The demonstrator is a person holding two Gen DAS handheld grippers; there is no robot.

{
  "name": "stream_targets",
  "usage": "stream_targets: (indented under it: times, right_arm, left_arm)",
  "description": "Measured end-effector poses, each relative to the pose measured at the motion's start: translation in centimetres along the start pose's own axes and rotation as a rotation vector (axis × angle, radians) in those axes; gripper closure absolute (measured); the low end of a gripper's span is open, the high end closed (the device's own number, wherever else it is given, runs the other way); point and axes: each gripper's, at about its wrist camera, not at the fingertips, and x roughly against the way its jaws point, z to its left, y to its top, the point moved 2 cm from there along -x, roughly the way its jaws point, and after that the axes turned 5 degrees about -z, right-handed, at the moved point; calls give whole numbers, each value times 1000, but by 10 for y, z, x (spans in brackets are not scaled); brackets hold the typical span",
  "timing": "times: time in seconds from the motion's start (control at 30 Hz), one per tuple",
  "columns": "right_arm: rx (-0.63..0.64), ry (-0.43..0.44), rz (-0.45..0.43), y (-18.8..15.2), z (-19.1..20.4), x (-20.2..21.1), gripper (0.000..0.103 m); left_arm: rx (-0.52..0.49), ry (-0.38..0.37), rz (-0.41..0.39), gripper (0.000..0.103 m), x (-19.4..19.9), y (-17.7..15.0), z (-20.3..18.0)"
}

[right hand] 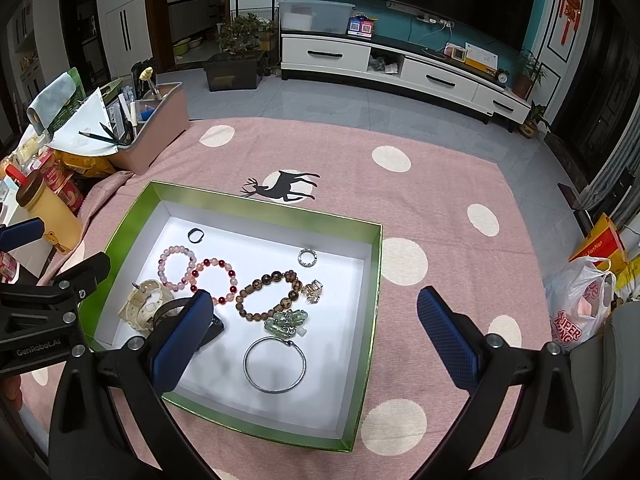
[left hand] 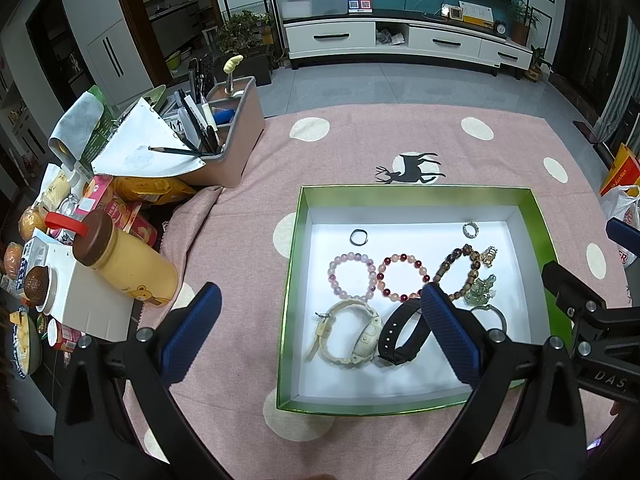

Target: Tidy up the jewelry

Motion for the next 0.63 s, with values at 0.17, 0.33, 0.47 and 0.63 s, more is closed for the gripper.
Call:
stream_targets:
  times: [0.17, 0.33, 0.47, 0.63]
  right_arm:
    - [-2, 1, -2, 0, 0, 1, 1]
    - [-3, 1, -2, 1, -1, 1, 1]
    - [-4, 0, -3, 1, -1, 1, 1]
    - [-3, 0, -3, 1, -1, 2, 1]
  left_arm:
    - [1, 0, 1, 2, 0, 0, 0]
    - [3, 5, 2, 2, -1, 0, 0]
    - [6, 9, 5, 2, -1, -1, 2]
    - [10, 15, 9, 2, -1, 0, 3]
